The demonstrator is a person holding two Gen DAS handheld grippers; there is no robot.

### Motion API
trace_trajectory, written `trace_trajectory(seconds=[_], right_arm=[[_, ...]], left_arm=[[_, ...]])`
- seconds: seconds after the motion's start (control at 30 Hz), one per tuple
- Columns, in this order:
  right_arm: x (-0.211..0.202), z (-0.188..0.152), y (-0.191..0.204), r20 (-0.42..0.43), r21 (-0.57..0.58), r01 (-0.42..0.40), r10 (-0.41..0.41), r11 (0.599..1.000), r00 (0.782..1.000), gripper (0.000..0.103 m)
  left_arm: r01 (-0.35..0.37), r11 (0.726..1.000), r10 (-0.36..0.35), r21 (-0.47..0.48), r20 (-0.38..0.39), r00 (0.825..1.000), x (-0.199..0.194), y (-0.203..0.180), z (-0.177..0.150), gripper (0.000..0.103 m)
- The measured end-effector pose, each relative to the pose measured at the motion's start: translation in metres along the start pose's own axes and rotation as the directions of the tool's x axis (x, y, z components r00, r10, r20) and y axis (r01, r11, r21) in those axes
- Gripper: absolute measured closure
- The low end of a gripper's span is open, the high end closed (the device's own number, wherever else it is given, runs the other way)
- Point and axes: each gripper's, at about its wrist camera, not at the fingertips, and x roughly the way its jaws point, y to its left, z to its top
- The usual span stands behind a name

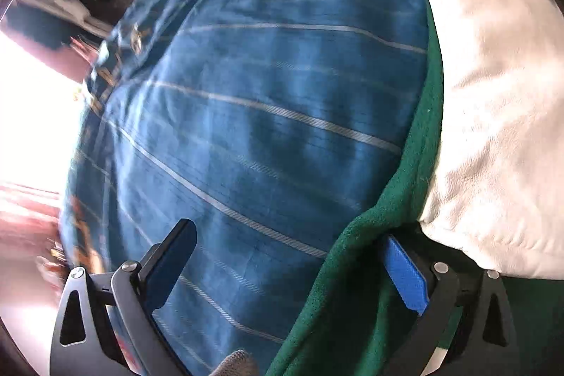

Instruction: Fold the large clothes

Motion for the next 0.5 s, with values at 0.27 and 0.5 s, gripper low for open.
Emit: trace_trajectory(seconds=[0.27, 0.5], right_arm=[[0.025, 0.037, -0.004, 0.061, 0.051, 0.006, -0.009, 0.999, 0.998, 0.096], [0.025, 0.045, -0.012, 0.02, 0.058, 0.137, -0.138, 0.989, 0.99, 0.096]], left_arm=[[0.037, 0.999, -0.037, 0.014, 0.048, 0.998, 0.001, 0.022, -0.013, 0.0], [0.041, 0.998, -0.043, 0.049, 0.041, 0.998, -0.004, 0.017, -0.005, 0.0]])
